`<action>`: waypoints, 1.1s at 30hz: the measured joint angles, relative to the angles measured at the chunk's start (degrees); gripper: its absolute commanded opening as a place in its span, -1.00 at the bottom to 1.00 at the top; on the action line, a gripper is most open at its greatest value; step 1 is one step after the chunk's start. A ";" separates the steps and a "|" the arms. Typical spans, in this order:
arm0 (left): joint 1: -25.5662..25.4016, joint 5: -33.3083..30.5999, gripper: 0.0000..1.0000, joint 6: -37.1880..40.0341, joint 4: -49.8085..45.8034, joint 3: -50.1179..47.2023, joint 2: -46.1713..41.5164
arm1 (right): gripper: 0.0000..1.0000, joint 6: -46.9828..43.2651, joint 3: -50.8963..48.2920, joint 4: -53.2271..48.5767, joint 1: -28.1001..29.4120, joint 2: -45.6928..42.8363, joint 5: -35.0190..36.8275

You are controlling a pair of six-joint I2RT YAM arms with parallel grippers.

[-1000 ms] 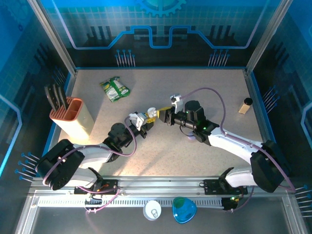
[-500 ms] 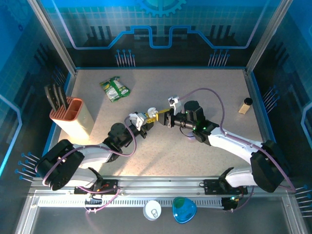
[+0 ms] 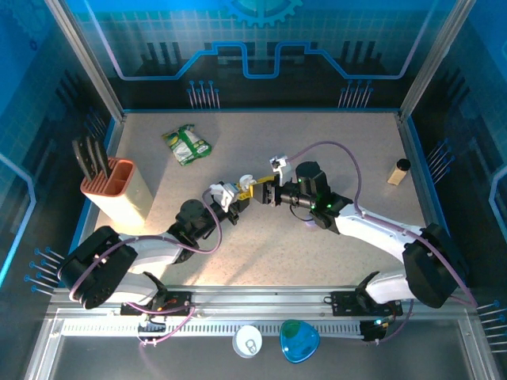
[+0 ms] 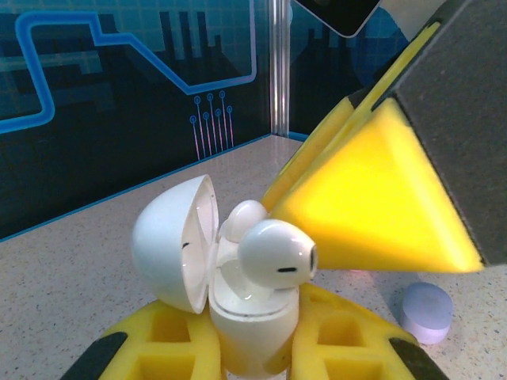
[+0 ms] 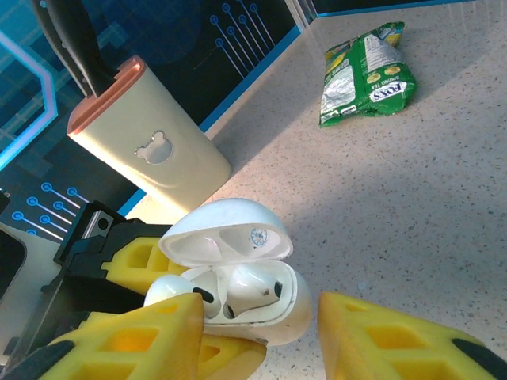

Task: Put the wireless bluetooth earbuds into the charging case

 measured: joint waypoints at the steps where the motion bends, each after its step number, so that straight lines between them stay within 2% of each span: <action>1: 0.00 0.00 -0.83 0.00 0.00 0.00 0.00 | -0.09 -0.04 0.02 -0.02 0.00 0.00 0.00; 8: 0.00 0.02 -0.83 -0.02 0.02 0.00 0.22 | -0.02 -0.22 0.11 -0.07 0.00 0.20 -0.02; 18: 0.00 0.24 -0.83 0.22 0.52 0.00 0.76 | 0.32 -0.66 0.31 -0.46 0.35 0.13 -0.15; 26: 0.00 0.20 -0.83 5.07 4.09 -1.16 3.41 | 0.45 -0.52 0.66 -0.98 0.20 -2.99 1.57; 29: 0.00 0.63 -0.83 7.04 4.87 -1.97 4.09 | 0.44 -1.55 3.43 -5.44 0.20 -2.64 3.15; 33: 0.00 2.14 -0.84 9.35 6.19 -2.60 4.39 | 0.45 -4.72 12.96 -14.91 0.20 1.18 5.38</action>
